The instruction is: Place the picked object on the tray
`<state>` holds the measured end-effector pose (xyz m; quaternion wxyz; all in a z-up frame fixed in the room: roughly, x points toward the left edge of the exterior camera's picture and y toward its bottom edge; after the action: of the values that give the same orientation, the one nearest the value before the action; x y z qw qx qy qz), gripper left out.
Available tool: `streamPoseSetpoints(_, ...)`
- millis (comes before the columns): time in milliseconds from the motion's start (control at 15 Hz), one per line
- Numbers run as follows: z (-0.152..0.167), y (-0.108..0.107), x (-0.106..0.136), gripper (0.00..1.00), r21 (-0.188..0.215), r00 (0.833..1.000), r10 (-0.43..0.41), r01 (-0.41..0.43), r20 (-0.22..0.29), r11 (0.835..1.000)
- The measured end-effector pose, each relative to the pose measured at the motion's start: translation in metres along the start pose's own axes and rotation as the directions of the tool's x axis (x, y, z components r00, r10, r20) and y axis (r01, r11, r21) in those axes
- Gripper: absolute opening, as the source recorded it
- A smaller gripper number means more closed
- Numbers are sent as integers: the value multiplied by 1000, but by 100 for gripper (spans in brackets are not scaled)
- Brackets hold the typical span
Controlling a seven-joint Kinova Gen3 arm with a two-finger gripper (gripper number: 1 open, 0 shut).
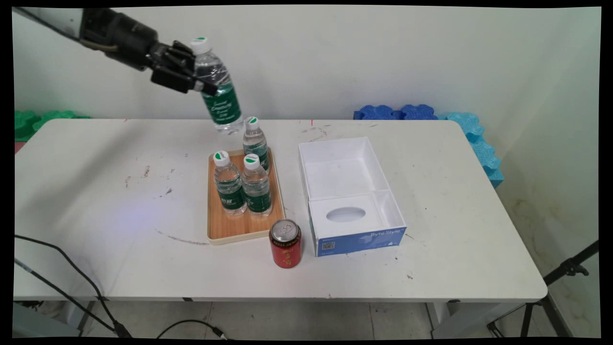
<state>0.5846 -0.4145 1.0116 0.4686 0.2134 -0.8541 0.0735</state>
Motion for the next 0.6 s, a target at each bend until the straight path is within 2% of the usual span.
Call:
streamPoseSetpoints(333,-17,-8,-37,0,37,999,18,-20,49,999)
streamPoseSetpoints(600,-8,-14,-66,0,67,997,5,-10,71,998)
